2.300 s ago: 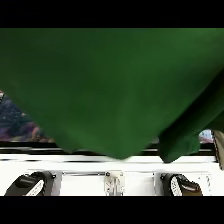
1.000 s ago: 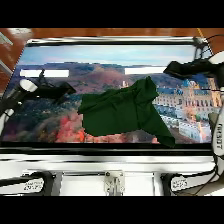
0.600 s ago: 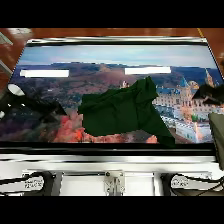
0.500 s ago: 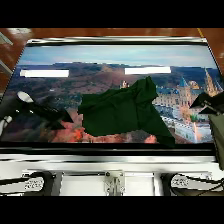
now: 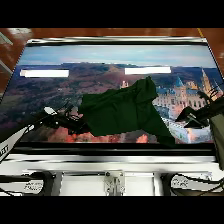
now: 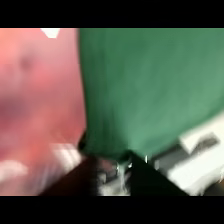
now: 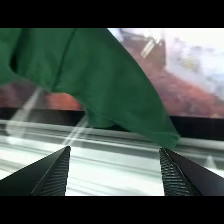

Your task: Fold the shirts.

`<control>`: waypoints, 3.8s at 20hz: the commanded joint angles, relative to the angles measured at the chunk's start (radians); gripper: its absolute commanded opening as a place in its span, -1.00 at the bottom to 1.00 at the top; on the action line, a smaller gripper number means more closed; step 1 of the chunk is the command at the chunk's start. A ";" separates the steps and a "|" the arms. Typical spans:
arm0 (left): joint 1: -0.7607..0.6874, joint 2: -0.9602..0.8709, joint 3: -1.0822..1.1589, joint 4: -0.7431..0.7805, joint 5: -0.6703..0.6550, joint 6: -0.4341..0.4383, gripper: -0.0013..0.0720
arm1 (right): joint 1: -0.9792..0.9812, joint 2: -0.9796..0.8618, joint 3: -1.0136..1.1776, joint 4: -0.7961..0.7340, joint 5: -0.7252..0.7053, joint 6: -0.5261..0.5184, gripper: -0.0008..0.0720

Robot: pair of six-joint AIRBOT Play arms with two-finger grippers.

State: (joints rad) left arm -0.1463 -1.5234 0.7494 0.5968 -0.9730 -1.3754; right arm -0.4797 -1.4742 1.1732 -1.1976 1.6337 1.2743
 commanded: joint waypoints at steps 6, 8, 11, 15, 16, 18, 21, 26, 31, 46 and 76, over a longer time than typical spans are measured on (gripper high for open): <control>-0.039 0.037 -0.006 -0.070 0.019 0.044 -0.87 | 0.097 -0.039 -0.178 -0.113 -0.197 -0.094 0.89; -0.032 0.072 -0.006 -0.070 0.020 0.044 -0.87 | 0.126 -0.069 -0.178 -0.137 -0.192 -0.127 0.89; -0.015 0.110 -0.006 -0.070 0.019 0.043 -0.87 | 0.193 -0.097 -0.178 -0.227 -0.212 -0.135 0.89; 0.016 0.135 -0.006 -0.070 0.021 0.045 -0.87 | 0.262 -0.115 -0.178 -0.249 -0.206 -0.129 -0.77; 0.027 0.143 -0.004 -0.071 0.019 0.052 -0.87 | 0.266 -0.115 -0.171 -0.240 -0.200 -0.116 -0.80; 0.047 0.186 0.035 -0.070 -0.001 0.100 -0.88 | 0.265 -0.093 -0.133 -0.148 -0.154 -0.114 -0.80; 0.090 0.334 0.190 -0.047 -0.005 0.119 -0.88 | 0.243 0.040 0.010 0.135 -0.154 -0.180 -0.80; 0.231 0.632 0.697 -0.020 0.002 0.119 -0.88 | 0.145 0.390 0.426 0.480 -0.369 -0.196 -0.80; 0.304 0.798 1.091 0.069 0.023 0.112 -0.88 | 0.126 0.670 0.606 0.349 -0.677 -0.063 -0.80; 0.303 0.831 0.861 0.269 -0.296 -0.139 -0.88 | 0.127 0.650 0.609 0.107 -0.607 0.034 -0.80; 0.594 0.239 0.122 0.688 -0.476 -0.099 0.71 | 0.062 -0.192 0.532 -0.097 0.084 0.081 0.91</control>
State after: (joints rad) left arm 0.3626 -1.3712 1.0077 1.1538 -1.3285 -1.5097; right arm -0.2394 -1.6997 1.7573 -1.3762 1.3899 1.3327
